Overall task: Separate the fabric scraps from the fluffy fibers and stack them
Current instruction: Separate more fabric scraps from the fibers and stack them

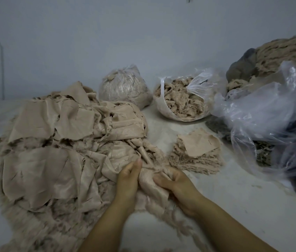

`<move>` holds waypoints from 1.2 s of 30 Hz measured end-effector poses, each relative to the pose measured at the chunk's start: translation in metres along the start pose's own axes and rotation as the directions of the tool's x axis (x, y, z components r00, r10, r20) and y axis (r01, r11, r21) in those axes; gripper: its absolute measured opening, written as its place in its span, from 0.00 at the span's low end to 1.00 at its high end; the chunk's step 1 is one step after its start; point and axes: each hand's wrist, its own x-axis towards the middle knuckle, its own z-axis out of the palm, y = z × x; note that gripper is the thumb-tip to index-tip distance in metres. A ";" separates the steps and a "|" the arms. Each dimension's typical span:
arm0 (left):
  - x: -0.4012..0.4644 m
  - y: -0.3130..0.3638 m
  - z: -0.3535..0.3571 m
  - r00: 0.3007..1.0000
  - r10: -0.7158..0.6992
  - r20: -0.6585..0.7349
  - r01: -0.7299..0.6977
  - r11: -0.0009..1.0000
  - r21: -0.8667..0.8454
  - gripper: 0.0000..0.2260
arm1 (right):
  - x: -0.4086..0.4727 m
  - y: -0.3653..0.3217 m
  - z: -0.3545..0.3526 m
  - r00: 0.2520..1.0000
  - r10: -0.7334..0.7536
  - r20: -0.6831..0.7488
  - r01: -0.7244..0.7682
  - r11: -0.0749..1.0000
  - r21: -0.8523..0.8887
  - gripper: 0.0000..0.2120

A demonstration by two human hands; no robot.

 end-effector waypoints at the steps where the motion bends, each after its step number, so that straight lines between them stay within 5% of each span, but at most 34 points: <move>1: 0.000 0.000 0.000 0.999 -0.012 0.048 0.011 0.999 0.035 0.15 | 0.001 0.001 -0.001 0.999 -0.041 -0.032 0.037 0.995 -0.095 0.10; 4: -0.004 -0.003 0.005 0.991 -0.024 0.133 0.006 0.990 0.141 0.21 | 0.003 0.004 0.000 0.974 -0.186 -0.128 0.115 0.897 -0.426 0.08; 8: -0.005 -0.001 0.006 0.979 -0.074 0.191 0.072 0.997 0.018 0.22 | 0.005 0.006 0.001 0.950 -0.211 -0.232 0.150 0.955 -0.256 0.07; 11: -0.005 -0.003 0.004 0.963 -0.129 0.238 0.133 0.991 -0.002 0.11 | 0.005 0.005 0.000 0.953 -0.171 -0.250 0.141 0.981 -0.132 0.11; 14: -0.005 -0.005 0.002 0.957 -0.126 0.260 0.114 0.992 0.063 0.09 | 0.005 0.008 0.001 0.955 -0.186 -0.230 0.110 0.946 -0.305 0.17; 19: -0.008 -0.002 0.000 0.885 -0.204 0.419 0.112 0.966 0.233 0.17 | 0.008 0.008 -0.002 0.925 -0.259 -0.278 0.134 0.907 -0.399 0.10; 26: -0.011 0.001 0.001 0.915 -0.140 0.379 0.034 0.961 0.273 0.10 | 0.007 0.008 -0.001 0.940 -0.223 -0.256 0.154 0.952 -0.263 0.10; 31: -0.009 0.003 -0.003 0.946 -0.099 0.310 0.047 0.984 0.169 0.08 | 0.010 0.003 -0.012 0.897 -0.164 -0.410 0.146 0.986 -0.075 0.11; 36: -0.005 0.004 -0.005 0.982 -0.043 0.183 0.018 0.990 0.138 0.11 | 0.005 0.007 -0.005 0.961 -0.147 -0.236 0.068 0.947 -0.313 0.13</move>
